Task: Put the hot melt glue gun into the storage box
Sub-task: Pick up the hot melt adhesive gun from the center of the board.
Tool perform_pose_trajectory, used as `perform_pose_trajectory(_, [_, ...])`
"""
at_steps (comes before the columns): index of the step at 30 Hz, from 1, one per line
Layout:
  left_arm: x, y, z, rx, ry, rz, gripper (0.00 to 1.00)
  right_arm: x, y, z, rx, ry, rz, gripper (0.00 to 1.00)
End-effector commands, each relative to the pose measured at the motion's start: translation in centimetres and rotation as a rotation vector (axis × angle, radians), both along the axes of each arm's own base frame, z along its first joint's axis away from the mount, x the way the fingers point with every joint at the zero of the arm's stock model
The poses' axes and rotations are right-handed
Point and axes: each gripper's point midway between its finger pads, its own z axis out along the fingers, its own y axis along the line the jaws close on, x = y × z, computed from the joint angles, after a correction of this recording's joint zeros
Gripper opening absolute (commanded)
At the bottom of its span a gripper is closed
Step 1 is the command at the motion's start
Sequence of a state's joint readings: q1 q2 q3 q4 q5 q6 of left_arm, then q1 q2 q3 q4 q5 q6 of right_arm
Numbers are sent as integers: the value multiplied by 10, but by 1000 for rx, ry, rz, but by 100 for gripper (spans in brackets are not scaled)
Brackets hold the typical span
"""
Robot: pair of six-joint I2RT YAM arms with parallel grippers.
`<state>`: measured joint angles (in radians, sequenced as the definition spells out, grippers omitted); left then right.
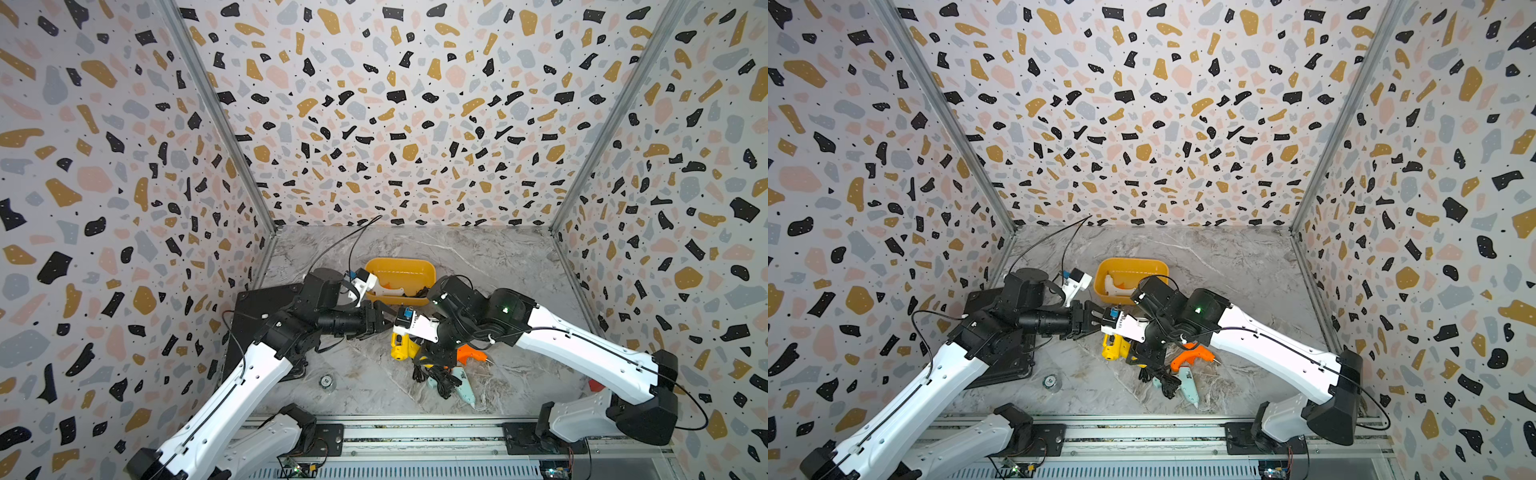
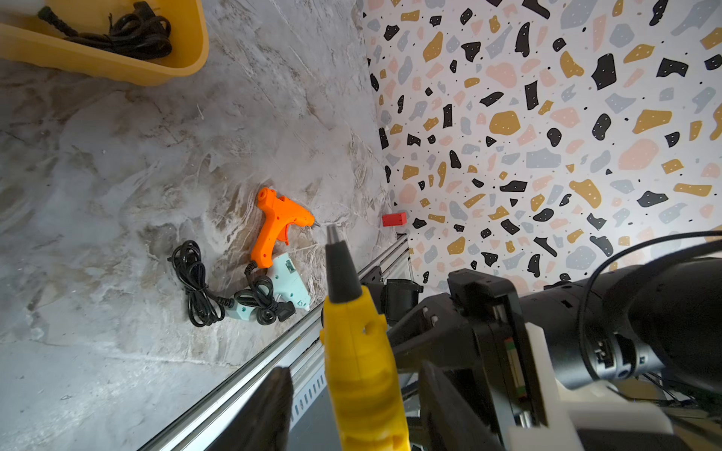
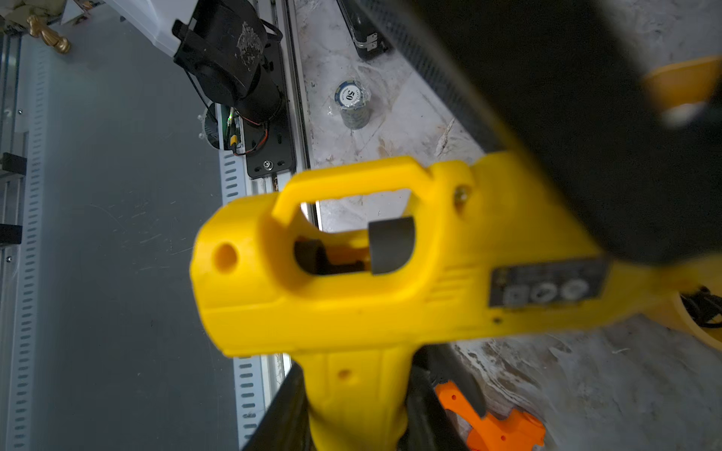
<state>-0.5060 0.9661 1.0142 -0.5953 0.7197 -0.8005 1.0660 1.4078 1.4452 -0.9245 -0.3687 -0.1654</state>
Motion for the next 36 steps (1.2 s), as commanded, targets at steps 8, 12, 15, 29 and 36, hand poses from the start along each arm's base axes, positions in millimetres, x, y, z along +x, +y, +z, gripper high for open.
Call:
perform_pose_trajectory(8, [-5, -6, -6, -45, 24, -35, 35, -8, 15, 22, 59, -53, 47, 0])
perform_pose_trajectory(12, [-7, -7, -10, -42, 46, -45, 28, -7, 16, 27, 66, -69, 37, 0])
perform_pose_trajectory(15, [-11, -9, -16, -40, 64, -57, 27, -9, 17, 30, 66, -82, 34, 0])
perform_pose_trajectory(29, [-38, -3, -30, -19, 102, -90, 26, -15, 29, 30, 33, -127, 65, 0])
perform_pose_trajectory(36, [-30, -4, -17, -6, 41, -82, 0, -2, 18, 33, 7, -181, -17, 25])
